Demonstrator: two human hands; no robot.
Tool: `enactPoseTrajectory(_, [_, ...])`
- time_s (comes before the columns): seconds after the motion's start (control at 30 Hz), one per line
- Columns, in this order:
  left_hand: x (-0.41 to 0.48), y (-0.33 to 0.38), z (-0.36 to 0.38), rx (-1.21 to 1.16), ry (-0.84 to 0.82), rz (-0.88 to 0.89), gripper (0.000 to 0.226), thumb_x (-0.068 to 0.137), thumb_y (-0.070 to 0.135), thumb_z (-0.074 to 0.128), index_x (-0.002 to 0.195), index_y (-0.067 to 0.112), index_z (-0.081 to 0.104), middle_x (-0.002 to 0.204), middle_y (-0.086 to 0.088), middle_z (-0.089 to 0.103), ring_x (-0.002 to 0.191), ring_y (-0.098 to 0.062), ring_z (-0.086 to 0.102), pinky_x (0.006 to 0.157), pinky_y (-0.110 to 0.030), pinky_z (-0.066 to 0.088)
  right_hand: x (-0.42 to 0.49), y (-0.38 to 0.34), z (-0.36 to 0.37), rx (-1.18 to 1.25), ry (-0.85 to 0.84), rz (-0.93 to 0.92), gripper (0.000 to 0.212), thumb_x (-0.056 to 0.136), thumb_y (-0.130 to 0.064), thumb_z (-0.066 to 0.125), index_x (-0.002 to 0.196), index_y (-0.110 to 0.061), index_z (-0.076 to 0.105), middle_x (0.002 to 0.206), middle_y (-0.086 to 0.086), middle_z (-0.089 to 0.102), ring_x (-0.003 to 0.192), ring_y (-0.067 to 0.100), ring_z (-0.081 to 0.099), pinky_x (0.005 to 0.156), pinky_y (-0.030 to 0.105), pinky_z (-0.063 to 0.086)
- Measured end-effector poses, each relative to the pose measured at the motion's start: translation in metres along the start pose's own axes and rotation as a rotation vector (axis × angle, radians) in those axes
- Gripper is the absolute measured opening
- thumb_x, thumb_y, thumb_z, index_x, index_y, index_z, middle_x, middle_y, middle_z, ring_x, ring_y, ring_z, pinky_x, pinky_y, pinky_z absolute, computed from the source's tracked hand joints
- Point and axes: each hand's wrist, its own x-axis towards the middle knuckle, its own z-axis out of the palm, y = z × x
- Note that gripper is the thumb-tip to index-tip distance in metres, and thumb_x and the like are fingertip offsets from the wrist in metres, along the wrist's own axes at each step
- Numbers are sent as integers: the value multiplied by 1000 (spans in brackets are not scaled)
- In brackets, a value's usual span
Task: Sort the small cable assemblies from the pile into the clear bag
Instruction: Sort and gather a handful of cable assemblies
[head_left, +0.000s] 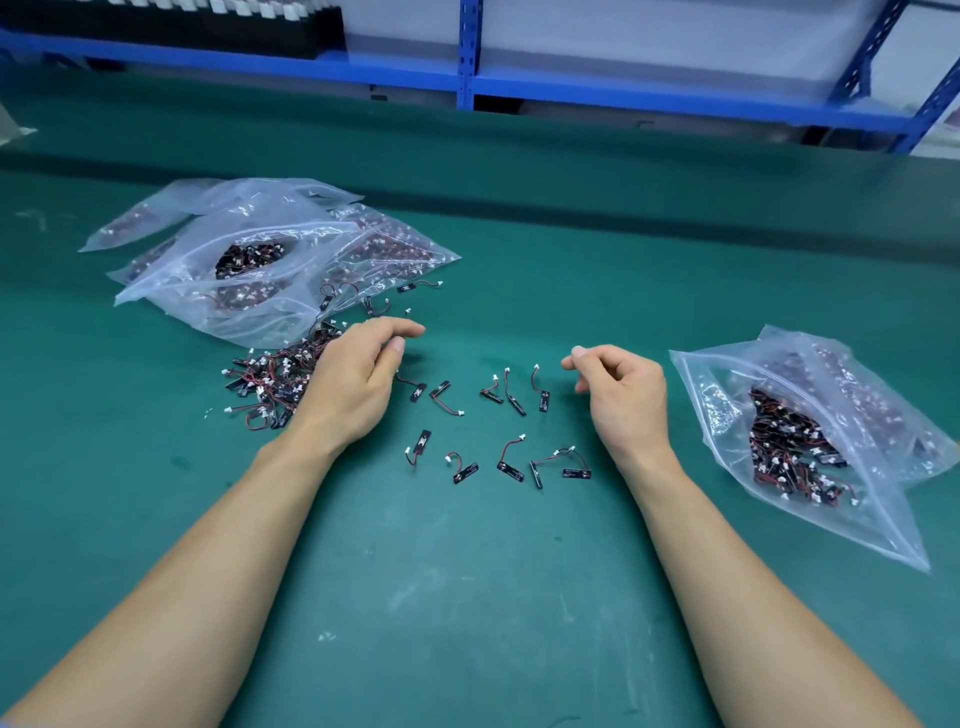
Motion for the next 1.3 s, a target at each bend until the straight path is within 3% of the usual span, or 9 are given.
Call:
enactPoseTrajectory(0.17, [0,0,3,-36,-84,-17,26,103,14,47,120,20,66,116,10,68,110,-8,59,94,-14,38,0,1,1,-7,-16,1,26,94,-25,64,70,-24,74,51,-13,54,51,3,43,52,12,33])
enactPoseTrajectory(0.3, [1,-4,4,11,-82,-62,25,103,22,49,121,22,65,115,6,68,109,-15,58,97,-32,41,0,1,1,-8,-19,-4,26,94,-24,64,70,-23,74,50,-13,54,50,2,42,52,12,32])
enactPoseTrajectory(0.47, [2,-6,4,4,-34,-96,24,102,27,50,119,24,66,111,7,68,106,-17,57,95,-36,42,-1,0,0,-13,-23,-3,25,94,-24,64,71,-22,74,49,-14,54,50,1,43,52,12,33])
enactPoseTrajectory(0.7, [1,-4,5,-79,-30,-110,24,103,24,48,117,25,68,113,13,69,108,-8,59,90,-22,39,-2,0,0,-5,-19,5,25,94,-24,64,72,-19,75,49,-13,54,50,1,44,52,12,33])
enactPoseTrajectory(1.03, [2,-6,5,-16,-48,-106,26,103,23,46,120,24,66,117,8,68,113,-16,58,102,-37,42,-2,0,0,-16,-21,-12,27,95,-24,64,70,-22,74,50,-12,54,51,2,45,53,13,34])
enactPoseTrajectory(1.3, [1,-6,5,-60,-29,-123,28,104,18,44,119,21,67,115,8,69,111,-11,59,97,-27,40,-3,-1,-1,-11,-21,-11,27,95,-24,65,70,-22,74,51,-11,55,52,2,46,54,12,34])
